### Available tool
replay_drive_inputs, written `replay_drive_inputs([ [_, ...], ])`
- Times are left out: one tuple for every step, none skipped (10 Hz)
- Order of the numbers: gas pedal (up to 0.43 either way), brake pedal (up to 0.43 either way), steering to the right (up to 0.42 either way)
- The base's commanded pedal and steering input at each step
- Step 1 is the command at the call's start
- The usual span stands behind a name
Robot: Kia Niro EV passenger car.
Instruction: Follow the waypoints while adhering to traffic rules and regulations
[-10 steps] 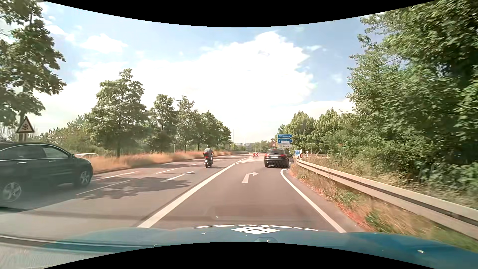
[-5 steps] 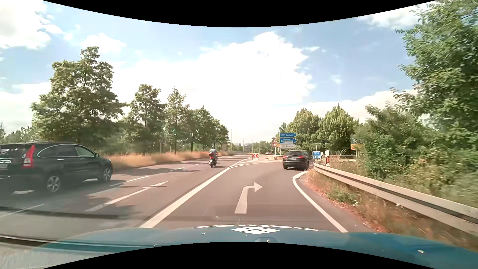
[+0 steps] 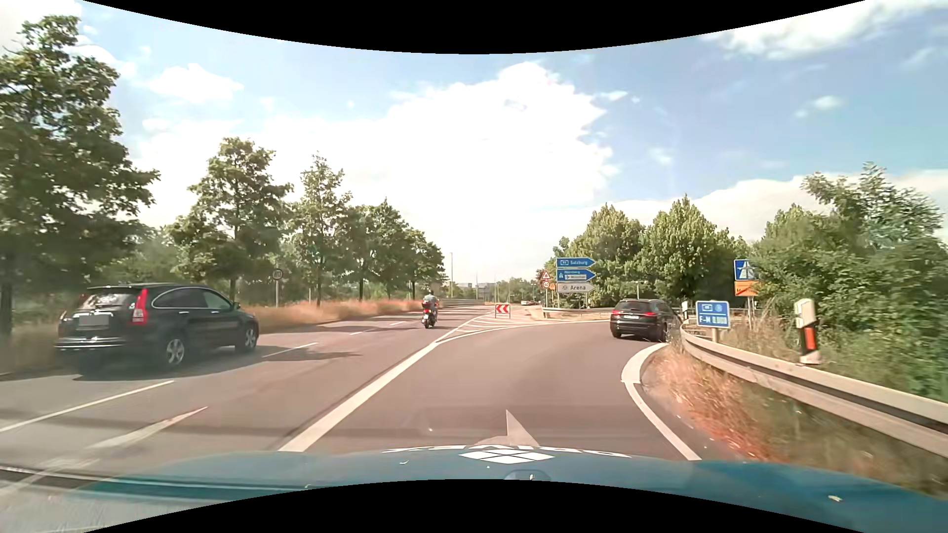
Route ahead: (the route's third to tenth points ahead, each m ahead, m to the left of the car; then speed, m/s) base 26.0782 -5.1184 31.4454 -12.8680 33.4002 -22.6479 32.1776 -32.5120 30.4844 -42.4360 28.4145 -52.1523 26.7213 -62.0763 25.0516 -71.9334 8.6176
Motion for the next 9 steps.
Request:
replay_drive_inputs([
  [0.138, 0.0, 0.051],
  [0.138, 0.0, 0.064],
  [0.138, 0.0, 0.08],
  [0.138, 0.0, 0.096],
  [0.138, 0.0, 0.106],
  [0.138, 0.0, 0.115],
  [0.138, 0.0, 0.123],
  [0.138, 0.0, 0.129],
  [0.15, 0.0, 0.137],
])
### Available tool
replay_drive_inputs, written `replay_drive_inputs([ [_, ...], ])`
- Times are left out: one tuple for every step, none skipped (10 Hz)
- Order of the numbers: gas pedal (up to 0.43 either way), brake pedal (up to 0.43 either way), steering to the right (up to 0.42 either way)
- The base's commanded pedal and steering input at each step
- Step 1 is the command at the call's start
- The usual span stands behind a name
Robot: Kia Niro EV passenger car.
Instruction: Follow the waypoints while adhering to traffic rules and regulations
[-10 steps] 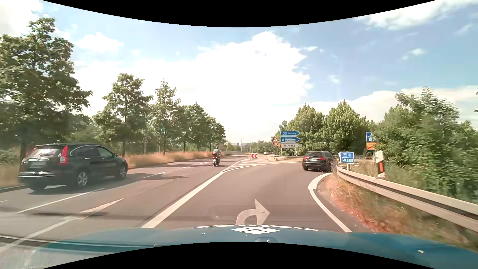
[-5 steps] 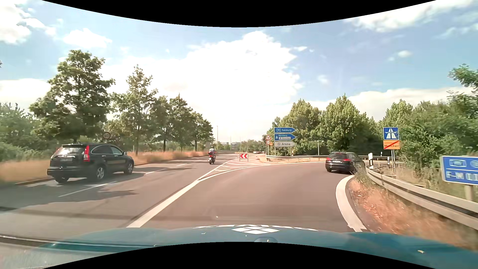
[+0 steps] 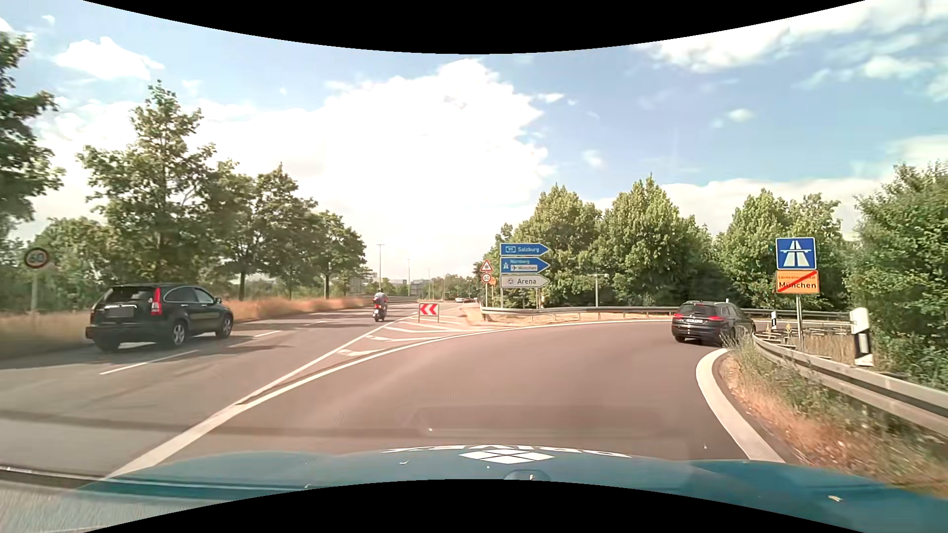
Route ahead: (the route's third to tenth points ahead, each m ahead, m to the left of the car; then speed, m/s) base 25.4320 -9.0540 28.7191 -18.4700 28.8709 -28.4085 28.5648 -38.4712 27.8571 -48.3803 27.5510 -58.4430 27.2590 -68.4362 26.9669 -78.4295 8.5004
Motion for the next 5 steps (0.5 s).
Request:
replay_drive_inputs([
  [0.15, 0.0, 0.142],
  [0.157, 0.0, 0.145],
  [0.177, 0.0, 0.147],
  [0.177, 0.0, 0.15],
  [0.177, 0.0, 0.156],
])
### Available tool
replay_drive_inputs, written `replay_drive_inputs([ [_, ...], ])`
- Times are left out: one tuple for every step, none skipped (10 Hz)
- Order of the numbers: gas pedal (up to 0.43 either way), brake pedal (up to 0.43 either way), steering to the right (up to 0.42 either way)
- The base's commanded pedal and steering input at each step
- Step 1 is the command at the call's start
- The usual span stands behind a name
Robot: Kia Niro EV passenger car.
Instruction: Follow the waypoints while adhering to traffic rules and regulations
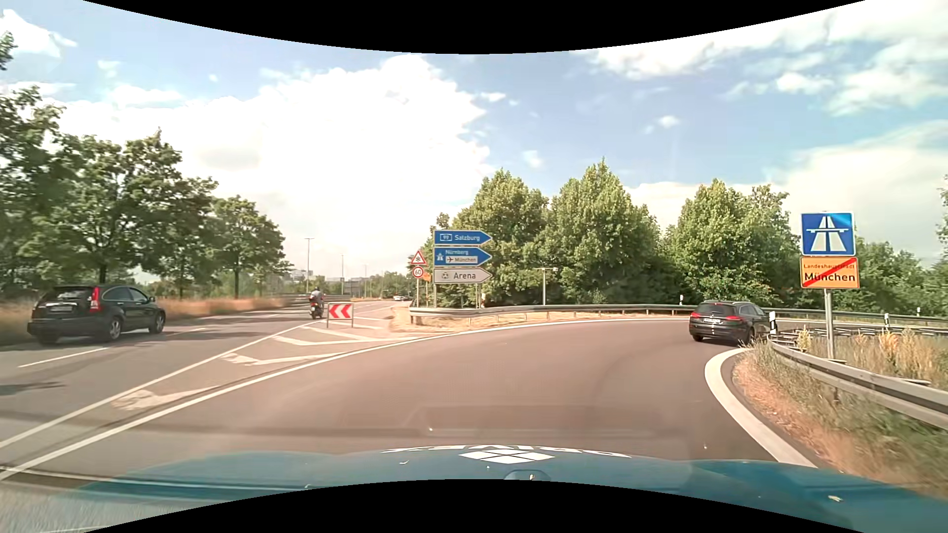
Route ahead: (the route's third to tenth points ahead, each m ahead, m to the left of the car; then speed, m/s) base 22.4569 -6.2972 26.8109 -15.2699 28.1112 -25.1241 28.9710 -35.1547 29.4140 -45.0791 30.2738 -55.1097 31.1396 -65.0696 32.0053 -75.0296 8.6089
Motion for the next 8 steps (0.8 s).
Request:
replay_drive_inputs([
  [0.177, 0.0, 0.163],
  [0.177, 0.0, 0.167],
  [0.177, 0.0, 0.167],
  [0.177, 0.0, 0.167],
  [0.177, 0.0, 0.168],
  [0.177, 0.0, 0.169],
  [0.177, 0.0, 0.173],
  [0.177, 0.0, 0.176],
])
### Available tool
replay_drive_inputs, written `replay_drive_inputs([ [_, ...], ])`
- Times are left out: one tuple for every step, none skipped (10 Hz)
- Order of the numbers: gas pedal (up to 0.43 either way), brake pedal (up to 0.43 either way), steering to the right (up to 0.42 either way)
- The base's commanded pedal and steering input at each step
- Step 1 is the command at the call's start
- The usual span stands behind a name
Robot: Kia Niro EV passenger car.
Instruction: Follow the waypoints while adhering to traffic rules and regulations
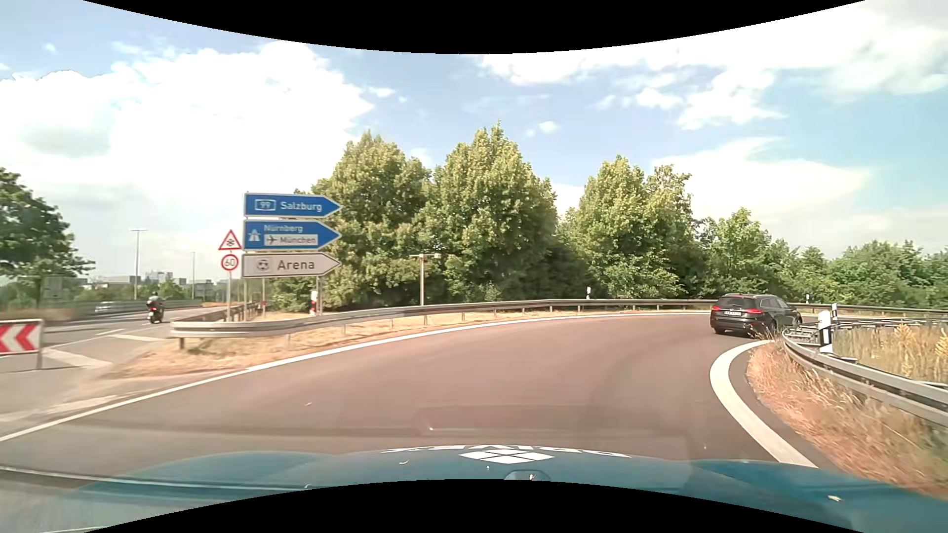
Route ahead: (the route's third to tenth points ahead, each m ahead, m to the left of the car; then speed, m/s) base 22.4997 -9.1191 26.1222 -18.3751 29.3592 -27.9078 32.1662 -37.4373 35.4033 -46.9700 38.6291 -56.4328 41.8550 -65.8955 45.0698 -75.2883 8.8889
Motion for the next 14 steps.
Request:
replay_drive_inputs([
  [0.177, 0.0, 0.178],
  [0.177, 0.0, 0.18],
  [0.177, 0.0, 0.181],
  [0.177, 0.0, 0.181],
  [0.177, 0.0, 0.181],
  [0.177, 0.0, 0.182],
  [0.177, 0.0, 0.183],
  [0.177, 0.0, 0.188],
  [0.177, 0.0, 0.193],
  [0.177, 0.0, 0.196],
  [0.177, 0.0, 0.196],
  [0.177, 0.0, 0.196],
  [0.177, 0.0, 0.195],
  [0.177, 0.0, 0.192],
])
